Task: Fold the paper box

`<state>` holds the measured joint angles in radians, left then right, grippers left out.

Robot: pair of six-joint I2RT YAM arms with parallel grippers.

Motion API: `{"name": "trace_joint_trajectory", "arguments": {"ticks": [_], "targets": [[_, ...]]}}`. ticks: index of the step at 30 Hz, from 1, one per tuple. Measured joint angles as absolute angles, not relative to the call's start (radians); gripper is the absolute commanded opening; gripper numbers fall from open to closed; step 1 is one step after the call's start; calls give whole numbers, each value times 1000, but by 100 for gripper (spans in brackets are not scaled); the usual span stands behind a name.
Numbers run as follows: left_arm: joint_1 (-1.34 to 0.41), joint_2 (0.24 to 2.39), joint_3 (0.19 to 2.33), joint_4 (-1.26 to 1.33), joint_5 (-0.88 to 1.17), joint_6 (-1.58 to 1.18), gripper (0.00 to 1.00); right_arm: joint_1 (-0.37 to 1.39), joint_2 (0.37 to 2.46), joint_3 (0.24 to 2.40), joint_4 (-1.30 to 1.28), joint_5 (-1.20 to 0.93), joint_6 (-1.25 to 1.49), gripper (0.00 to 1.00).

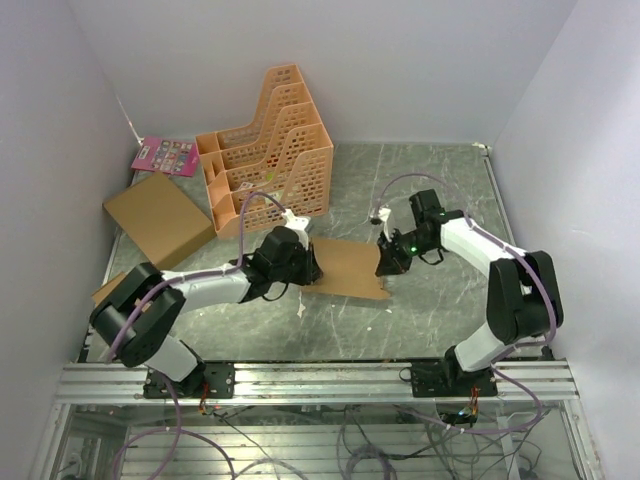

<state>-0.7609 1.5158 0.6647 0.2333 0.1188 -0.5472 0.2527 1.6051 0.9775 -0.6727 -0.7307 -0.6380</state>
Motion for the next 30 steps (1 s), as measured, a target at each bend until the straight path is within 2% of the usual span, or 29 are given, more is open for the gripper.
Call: {"name": "trace_joint_trajectory", "arguments": {"ticks": [3,6,8,10,12,14,16,20,30], "targets": [[-761,1443,660,237,122,-559,29,187,1560,978,-684,-832,-646,23],[-760,1343,628,265,121,-576,35,114,1544,976,-675,-910,-616,38],[-761,1280,596,290,116,-588,46,69,1544,961,-635,-950,-556,46],[-761,1216,541,332,97,-606,62,32,1547,931,-583,-973,-478,50],[-761,1163,478,371,68,-625,78,10,1562,902,-526,-979,-388,52],[-760,1116,403,417,29,-656,88,-1,1590,884,-473,-969,-300,52],[-759,1077,327,467,-8,-691,91,-2,1615,872,-428,-953,-223,51],[-747,1047,247,514,-46,-749,91,-2,1663,862,-364,-941,-102,43],[-672,1162,243,644,-5,-824,90,12,1787,862,-321,-921,14,29]]}}
